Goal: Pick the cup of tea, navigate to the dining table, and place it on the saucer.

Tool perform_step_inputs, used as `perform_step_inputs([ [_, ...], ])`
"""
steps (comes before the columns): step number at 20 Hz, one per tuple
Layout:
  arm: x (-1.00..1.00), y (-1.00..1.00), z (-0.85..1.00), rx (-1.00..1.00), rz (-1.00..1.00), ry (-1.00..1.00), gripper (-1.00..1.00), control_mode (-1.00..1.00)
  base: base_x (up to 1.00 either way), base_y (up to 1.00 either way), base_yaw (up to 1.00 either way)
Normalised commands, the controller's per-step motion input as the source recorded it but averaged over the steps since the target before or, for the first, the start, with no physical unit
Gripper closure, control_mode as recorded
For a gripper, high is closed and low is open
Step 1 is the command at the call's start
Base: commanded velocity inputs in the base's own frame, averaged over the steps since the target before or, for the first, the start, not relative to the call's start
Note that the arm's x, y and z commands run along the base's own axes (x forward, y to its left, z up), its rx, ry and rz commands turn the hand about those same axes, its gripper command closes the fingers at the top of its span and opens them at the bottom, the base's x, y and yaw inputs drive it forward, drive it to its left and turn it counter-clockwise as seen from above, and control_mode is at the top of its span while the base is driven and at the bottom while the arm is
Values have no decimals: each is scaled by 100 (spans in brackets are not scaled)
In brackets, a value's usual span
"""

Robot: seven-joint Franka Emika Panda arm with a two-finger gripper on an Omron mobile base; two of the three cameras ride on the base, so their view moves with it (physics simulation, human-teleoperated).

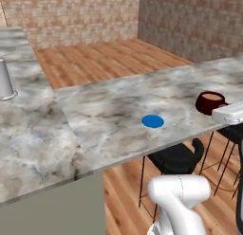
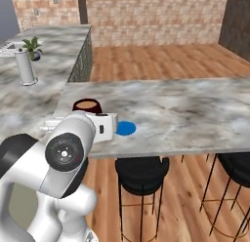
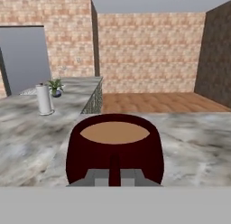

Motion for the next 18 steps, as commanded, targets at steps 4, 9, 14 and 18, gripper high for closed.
perform_step_inputs([
  [4, 0, 0, 0, 0, 0, 0, 100, 100, 56, -27, 25],
  [9, 0, 0, 0, 0, 0, 0, 100, 100, 55, -27, 25],
  [14, 0, 0, 0, 0, 0, 0, 100, 100, 55, -27, 25],
  [18, 60, -14, -40, 0, 24, 2, 100, -100, 0, 0, 0],
])
